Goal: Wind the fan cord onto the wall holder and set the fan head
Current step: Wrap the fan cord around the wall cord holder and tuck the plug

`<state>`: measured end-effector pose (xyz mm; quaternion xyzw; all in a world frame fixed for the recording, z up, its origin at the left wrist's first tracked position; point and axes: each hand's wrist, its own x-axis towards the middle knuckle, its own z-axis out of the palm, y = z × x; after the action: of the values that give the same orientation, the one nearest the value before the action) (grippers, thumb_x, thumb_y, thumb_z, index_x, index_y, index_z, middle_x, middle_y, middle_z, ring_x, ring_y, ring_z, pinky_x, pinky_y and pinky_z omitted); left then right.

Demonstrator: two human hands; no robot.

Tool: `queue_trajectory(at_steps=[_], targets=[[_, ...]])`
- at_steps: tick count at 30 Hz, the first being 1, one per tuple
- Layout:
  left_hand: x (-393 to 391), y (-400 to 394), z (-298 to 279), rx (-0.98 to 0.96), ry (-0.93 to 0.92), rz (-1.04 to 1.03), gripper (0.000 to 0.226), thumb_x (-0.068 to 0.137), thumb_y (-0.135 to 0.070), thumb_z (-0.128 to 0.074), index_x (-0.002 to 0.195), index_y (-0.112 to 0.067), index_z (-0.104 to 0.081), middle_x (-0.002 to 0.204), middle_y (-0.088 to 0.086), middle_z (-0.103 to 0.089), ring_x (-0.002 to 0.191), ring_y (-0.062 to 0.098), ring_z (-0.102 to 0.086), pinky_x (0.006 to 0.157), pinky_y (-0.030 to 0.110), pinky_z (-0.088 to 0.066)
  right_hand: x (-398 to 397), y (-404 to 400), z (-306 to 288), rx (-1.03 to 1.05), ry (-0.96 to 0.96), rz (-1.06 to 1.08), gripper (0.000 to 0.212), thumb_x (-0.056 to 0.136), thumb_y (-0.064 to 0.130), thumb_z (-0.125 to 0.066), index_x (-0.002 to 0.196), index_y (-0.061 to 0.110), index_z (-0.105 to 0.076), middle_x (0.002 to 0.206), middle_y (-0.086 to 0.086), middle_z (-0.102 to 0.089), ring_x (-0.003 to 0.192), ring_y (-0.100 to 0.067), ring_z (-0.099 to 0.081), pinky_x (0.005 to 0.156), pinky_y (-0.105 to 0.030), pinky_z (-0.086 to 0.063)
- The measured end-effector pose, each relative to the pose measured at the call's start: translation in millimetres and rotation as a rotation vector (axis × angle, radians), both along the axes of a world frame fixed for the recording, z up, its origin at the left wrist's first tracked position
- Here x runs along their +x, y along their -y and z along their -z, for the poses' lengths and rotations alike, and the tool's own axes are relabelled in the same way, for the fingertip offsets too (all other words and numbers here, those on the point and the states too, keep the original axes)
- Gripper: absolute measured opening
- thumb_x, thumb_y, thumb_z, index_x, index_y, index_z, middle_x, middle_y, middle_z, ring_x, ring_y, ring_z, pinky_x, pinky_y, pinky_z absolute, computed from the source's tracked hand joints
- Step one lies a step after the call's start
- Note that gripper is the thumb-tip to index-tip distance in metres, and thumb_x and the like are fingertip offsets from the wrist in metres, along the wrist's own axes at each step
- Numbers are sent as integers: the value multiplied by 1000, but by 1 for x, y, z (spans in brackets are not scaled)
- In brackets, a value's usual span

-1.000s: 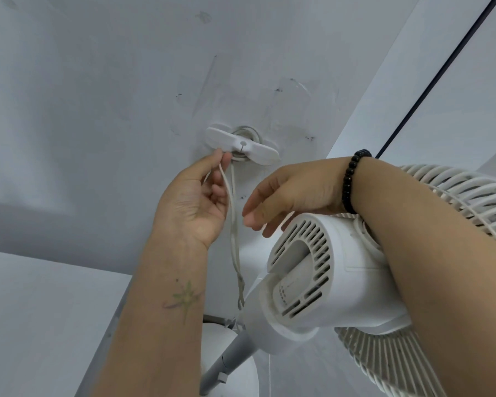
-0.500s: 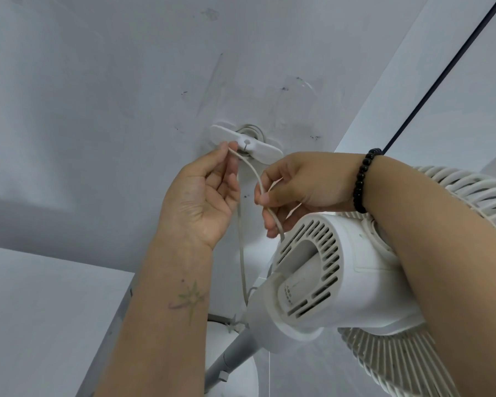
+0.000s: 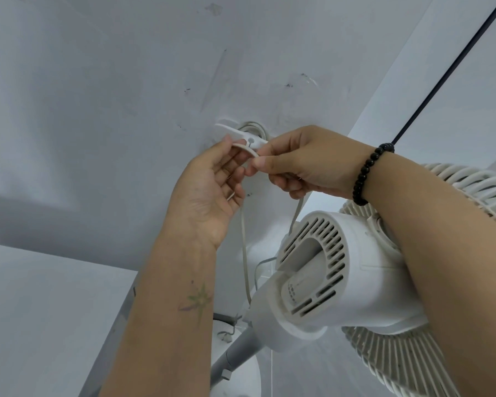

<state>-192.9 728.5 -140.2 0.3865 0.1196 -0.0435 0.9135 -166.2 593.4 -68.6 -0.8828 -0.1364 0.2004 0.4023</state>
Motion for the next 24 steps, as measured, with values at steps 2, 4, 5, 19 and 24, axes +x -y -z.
queue_trajectory(at_steps=[2,4,5,19,24], targets=[[0,5,-2,-39,3,-72,15,91,-28,-61,89,-17,-72,71,-6,-66,66,7,-54,56,18,-39,0,-1,0,14,-6,-6,16,92,20,-60,88,10,-73,55,-1,-48,47,-11,-38,52,-23,-38],[-1,12,-5,-94,28,-189,16,93,-25,-60,84,-15,-70,71,-4,-64,62,7,-53,55,17,-42,0,-3,-1,36,-20,-21,21,91,22,-61,94,4,-72,55,-2,-47,48,-11,-37,52,-23,-37],[-2,16,-7,-133,36,-236,18,93,-24,-60,81,-14,-69,70,-4,-64,60,7,-53,55,17,-45,0,-3,-1,46,-29,-28,24,91,23,-61,96,2,-72,55,-2,-46,48,-11,-37,51,-22,-37],[2,14,-5,-187,-46,-274,14,93,-25,-61,88,-16,-70,73,-8,-68,58,3,-49,48,14,-34,2,-1,0,-129,94,22,32,90,33,-63,86,4,-75,52,0,-45,47,-13,-38,50,-23,-40],[4,10,-3,-274,-108,-267,13,96,-24,-57,93,-18,-69,76,-10,-70,65,2,-54,52,14,-35,2,2,3,-150,7,48,31,90,28,-63,90,-1,-72,56,-2,-50,52,-15,-44,61,-27,-46]])
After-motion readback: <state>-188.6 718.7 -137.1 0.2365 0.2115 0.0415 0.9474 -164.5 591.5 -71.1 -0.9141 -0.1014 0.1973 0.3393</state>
